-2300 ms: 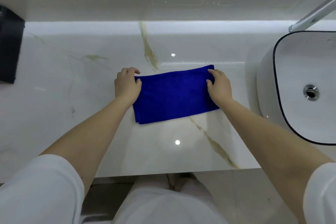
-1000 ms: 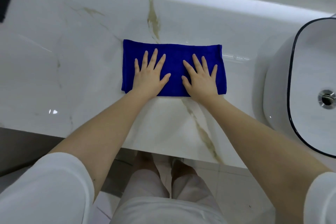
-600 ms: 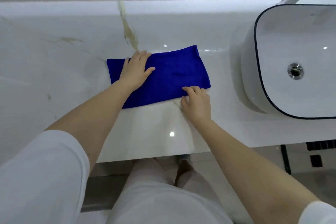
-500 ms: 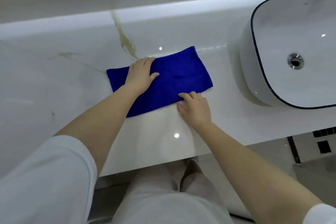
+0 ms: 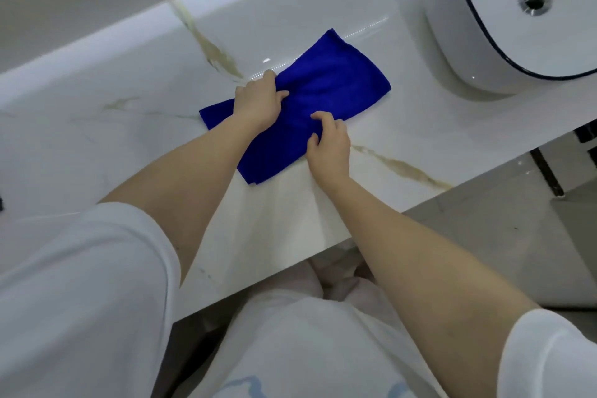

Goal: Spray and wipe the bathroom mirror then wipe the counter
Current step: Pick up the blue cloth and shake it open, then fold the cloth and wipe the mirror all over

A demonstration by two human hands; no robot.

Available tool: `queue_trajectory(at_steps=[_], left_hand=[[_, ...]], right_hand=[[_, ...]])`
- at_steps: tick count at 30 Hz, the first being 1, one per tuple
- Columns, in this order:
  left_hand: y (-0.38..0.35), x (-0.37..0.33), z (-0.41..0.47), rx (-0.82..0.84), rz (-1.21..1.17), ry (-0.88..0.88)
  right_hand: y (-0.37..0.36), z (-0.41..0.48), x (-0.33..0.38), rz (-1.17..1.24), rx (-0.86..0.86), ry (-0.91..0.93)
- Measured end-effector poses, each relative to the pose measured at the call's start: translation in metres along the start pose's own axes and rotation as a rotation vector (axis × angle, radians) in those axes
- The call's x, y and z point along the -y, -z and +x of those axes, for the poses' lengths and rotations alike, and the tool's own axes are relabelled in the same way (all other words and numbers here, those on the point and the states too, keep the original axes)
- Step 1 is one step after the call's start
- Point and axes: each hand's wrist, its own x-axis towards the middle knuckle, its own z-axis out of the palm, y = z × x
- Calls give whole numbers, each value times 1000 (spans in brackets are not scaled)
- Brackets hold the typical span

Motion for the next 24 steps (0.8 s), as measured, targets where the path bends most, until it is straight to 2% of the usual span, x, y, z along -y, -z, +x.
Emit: queue_trajectory(at_steps=[5,8,15,20,22,24], left_hand=[[33,-4,-16,49,-510,75],[65,-9,-24,38,-655,64],[139,-33,-48,-162,-684,50],[200,-57,-67,-192,-670,35],[225,-68,-76,-284,-620,6],[248,-78,-83,-469,-502,-7]], right_hand=[[24,5,10,35,-37,68],[49,16,23,57,-44,120],[124,51,87,97,55,295],[175,63,143,178,80,433],[194,66,163,178,111,497],[211,68,180,74,133,622]])
